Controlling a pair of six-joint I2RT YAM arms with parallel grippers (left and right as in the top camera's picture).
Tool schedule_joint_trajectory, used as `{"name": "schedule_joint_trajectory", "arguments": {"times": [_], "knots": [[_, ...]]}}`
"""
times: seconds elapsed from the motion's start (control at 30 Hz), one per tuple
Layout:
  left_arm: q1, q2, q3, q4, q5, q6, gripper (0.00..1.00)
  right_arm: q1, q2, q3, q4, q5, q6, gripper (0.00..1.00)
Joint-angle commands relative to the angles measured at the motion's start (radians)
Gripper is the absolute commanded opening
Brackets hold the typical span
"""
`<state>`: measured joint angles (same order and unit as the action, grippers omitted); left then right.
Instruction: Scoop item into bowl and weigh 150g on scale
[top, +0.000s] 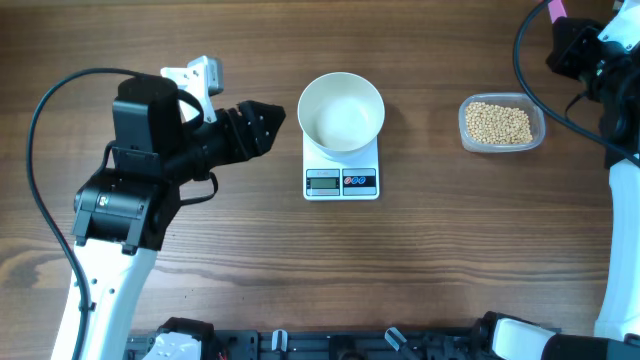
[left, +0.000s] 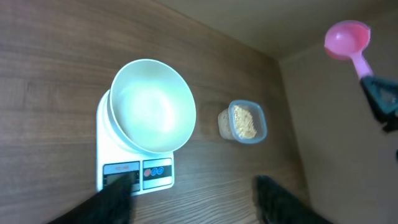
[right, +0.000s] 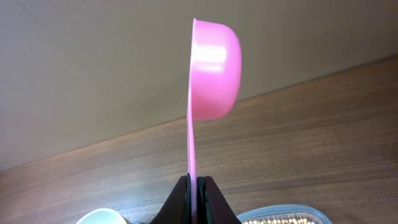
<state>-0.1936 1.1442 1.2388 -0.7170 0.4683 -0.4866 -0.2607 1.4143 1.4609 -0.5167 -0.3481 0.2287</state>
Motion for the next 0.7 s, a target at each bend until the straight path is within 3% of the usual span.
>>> {"name": "schedule_joint_trajectory", "arguments": {"times": [0.0,0.07,0.2,0.47,0.67], "knots": [[-0.017,0.038,0.024,-0.024,0.010,-0.024,0.34,0.000,0.001,0.001,0.005,-0.020,-0.020,0.04],[-0.047,0.058,0.024,-0.032,-0.002,-0.027,0.18,0.000,0.001,0.001,0.006,-0.020,-0.019,0.04],[-0.153,0.104,0.024,-0.059,-0.164,-0.092,0.04,0.000,0.001,0.001,0.006,-0.020,-0.019,0.04],[-0.346,0.191,0.022,-0.067,-0.417,-0.094,0.04,0.000,0.001,0.001,-0.017,-0.020,-0.019,0.04],[-0.445,0.312,0.014,-0.107,-0.433,-0.094,0.04,0.000,0.001,0.001,-0.024,-0.020,-0.019,0.04]]}}
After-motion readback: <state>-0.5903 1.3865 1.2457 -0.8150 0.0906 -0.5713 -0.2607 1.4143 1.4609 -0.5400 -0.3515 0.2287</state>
